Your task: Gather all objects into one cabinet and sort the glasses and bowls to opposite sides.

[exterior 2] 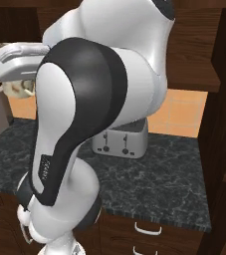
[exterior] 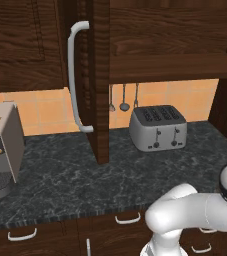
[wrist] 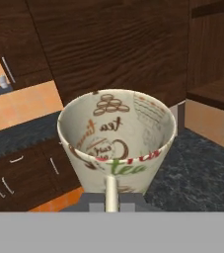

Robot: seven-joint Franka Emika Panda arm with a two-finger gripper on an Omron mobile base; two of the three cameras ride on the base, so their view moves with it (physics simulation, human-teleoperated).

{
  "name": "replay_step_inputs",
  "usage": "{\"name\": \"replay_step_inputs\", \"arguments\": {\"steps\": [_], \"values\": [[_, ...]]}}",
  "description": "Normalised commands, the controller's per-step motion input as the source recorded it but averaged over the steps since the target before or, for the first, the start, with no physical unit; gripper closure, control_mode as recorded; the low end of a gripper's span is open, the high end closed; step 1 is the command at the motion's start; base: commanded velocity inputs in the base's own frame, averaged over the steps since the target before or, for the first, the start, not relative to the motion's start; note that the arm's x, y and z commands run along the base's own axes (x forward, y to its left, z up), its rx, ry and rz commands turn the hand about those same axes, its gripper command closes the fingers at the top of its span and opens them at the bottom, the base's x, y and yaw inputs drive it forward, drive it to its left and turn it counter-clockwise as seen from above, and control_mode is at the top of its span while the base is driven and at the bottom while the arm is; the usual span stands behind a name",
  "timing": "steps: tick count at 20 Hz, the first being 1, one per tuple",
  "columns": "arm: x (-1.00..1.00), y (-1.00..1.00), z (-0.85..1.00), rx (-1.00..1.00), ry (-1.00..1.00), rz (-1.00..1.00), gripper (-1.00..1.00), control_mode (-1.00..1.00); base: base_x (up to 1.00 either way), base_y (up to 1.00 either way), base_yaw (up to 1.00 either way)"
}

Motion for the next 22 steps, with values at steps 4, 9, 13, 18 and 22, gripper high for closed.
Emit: {"name": "replay_step_inputs", "arguments": {"steps": [4,9,13,18,22], "values": [[0.00,0.00,0.00,0.00,0.00,0.00,1.00,-1.00,0.00,0.00,0.00],[0.00,0.00,0.00,0.00,0.00,0.00,1.00,-1.00,0.00,0.00,0.00],[0.00,0.00,0.00,0.00,0.00,0.00,1.00,-1.00,0.00,0.00,0.00],[0.00,0.00,0.00,0.00,0.00,0.00,1.00,1.00,-0.68,-0.15,0.03],[0.00,0.00,0.00,0.00,0.00,0.00,1.00,1.00,-0.96,-0.25,0.03]]}}
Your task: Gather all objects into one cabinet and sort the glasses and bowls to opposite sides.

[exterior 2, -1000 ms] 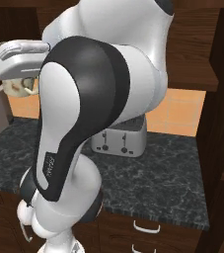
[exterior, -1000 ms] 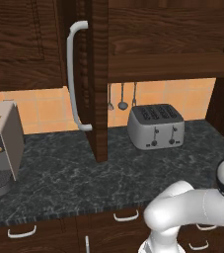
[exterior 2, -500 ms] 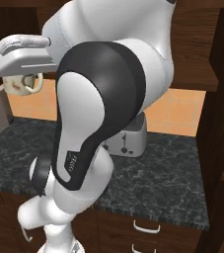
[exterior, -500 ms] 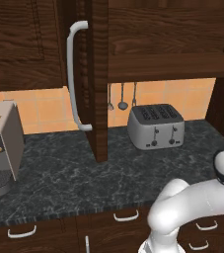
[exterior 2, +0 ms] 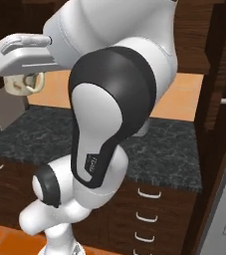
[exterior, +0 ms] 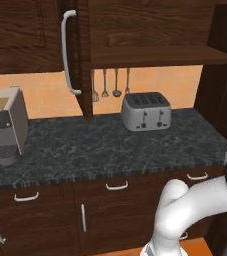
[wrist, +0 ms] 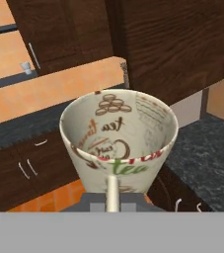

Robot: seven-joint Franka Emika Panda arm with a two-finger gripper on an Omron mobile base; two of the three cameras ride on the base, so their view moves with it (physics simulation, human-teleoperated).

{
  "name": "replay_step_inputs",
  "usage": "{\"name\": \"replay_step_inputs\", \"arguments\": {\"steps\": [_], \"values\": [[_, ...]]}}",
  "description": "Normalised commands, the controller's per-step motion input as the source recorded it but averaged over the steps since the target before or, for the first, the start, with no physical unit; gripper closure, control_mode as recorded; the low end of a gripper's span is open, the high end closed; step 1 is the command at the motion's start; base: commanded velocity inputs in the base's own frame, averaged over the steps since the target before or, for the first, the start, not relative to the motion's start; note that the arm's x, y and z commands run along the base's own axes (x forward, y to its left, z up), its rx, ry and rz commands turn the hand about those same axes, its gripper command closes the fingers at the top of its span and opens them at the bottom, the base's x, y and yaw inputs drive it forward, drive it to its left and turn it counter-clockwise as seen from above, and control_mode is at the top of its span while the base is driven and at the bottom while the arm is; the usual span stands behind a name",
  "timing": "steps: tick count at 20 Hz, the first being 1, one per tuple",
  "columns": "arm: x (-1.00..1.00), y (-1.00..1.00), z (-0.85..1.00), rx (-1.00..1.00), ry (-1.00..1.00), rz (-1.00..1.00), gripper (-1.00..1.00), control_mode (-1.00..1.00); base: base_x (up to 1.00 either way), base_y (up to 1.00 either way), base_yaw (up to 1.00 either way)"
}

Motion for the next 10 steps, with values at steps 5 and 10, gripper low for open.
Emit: {"name": "replay_step_inputs", "arguments": {"steps": [5,10], "values": [[0.00,0.00,0.00,0.00,0.00,0.00,1.00,1.00,-0.52,-0.16,0.05],[0.00,0.00,0.00,0.00,0.00,0.00,1.00,1.00,-0.14,0.01,0.02]]}}
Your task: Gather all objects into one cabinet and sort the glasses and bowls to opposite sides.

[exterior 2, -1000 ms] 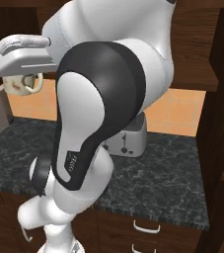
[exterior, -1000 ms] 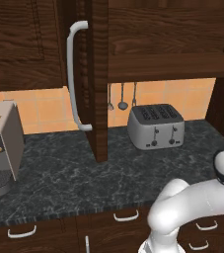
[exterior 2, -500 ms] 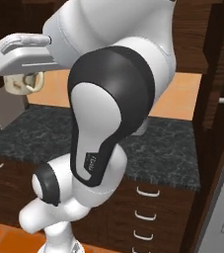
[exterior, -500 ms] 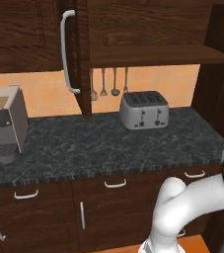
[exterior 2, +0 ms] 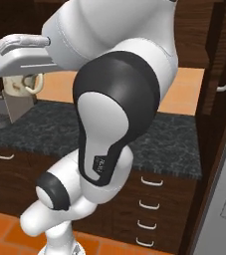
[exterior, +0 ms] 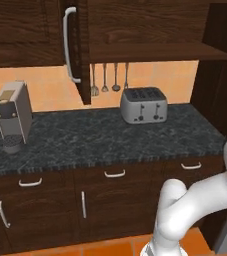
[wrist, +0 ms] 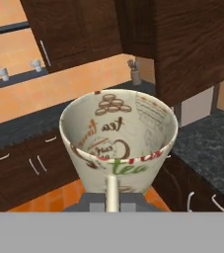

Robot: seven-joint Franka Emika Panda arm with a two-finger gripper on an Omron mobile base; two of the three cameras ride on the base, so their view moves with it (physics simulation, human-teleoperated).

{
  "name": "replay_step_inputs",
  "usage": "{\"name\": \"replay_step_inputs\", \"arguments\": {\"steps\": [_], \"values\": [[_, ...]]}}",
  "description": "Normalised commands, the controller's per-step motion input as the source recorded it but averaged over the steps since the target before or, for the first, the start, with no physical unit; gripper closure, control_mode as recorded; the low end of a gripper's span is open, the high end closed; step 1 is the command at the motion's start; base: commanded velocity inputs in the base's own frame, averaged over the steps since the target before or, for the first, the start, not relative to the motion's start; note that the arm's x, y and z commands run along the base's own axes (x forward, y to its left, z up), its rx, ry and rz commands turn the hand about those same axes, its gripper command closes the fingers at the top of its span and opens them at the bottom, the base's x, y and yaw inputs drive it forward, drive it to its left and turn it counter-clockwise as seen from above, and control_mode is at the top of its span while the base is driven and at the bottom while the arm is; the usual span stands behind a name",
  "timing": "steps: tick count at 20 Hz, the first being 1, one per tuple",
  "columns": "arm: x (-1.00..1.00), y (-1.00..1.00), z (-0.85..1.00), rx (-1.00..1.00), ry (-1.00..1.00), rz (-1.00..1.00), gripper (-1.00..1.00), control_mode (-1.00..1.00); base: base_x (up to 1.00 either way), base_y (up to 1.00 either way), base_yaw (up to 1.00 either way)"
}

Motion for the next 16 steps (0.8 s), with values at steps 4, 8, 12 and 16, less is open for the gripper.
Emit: {"name": "replay_step_inputs", "arguments": {"steps": [4,8,12,16], "values": [[0.00,0.00,0.00,0.00,0.00,0.00,1.00,1.00,-0.85,0.13,0.43],[0.00,0.00,0.00,0.00,0.00,0.00,1.00,1.00,-0.82,0.04,0.45],[0.00,0.00,0.00,0.00,0.00,0.00,1.00,1.00,-0.11,0.64,0.66],[0.00,0.00,0.00,0.00,0.00,0.00,1.00,1.00,0.00,0.78,0.72]]}}
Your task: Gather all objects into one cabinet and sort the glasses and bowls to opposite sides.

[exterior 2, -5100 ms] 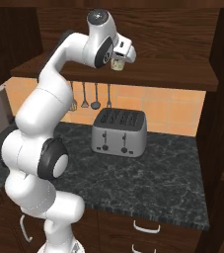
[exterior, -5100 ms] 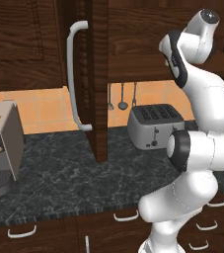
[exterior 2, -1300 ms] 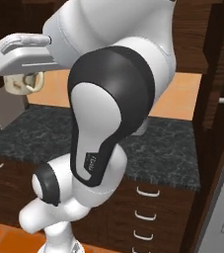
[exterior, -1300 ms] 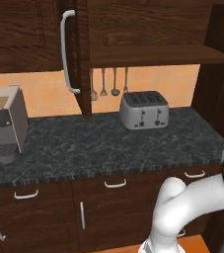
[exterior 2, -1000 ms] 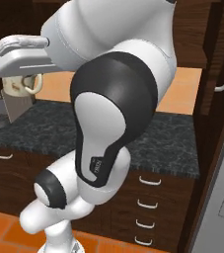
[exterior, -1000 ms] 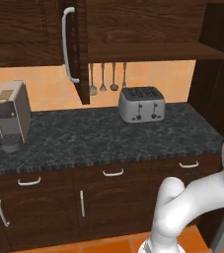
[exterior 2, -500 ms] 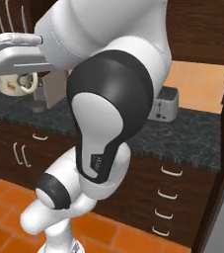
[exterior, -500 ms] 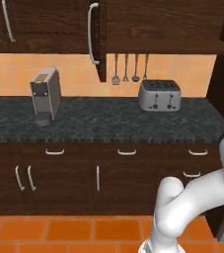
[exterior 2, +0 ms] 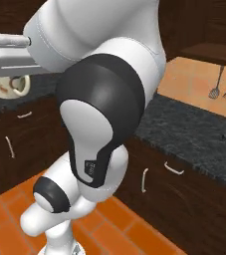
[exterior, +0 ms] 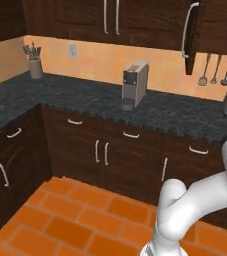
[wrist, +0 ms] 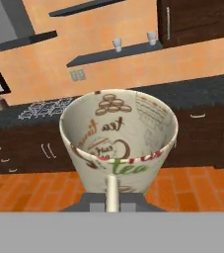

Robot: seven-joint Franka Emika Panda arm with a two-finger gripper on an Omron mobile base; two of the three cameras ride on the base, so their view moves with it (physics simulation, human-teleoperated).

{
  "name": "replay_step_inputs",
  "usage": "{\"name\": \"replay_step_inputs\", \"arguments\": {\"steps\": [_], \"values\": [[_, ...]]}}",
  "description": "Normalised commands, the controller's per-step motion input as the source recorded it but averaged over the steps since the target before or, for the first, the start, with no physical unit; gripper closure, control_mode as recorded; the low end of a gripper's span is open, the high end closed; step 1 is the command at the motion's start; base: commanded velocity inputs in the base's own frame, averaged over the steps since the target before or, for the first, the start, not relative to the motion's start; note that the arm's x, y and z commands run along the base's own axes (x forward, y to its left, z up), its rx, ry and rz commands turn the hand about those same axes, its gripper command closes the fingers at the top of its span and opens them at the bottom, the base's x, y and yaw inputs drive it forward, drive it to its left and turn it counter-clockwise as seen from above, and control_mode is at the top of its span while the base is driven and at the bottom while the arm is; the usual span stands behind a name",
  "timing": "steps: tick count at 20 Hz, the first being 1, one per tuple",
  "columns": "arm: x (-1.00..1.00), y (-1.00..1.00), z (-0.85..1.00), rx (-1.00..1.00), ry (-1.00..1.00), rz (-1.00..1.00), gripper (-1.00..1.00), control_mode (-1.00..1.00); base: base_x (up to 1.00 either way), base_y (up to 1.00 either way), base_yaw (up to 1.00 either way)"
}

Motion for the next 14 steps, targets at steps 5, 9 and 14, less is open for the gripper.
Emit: {"name": "replay_step_inputs", "arguments": {"steps": [5,9,14], "values": [[0.00,0.00,0.00,0.00,0.00,0.00,1.00,1.00,0.00,0.79,0.72],[0.00,0.00,0.00,0.00,0.00,0.00,1.00,1.00,0.00,0.81,0.71],[0.00,0.00,0.00,0.00,0.00,0.00,1.00,1.00,0.00,0.87,0.69]]}}
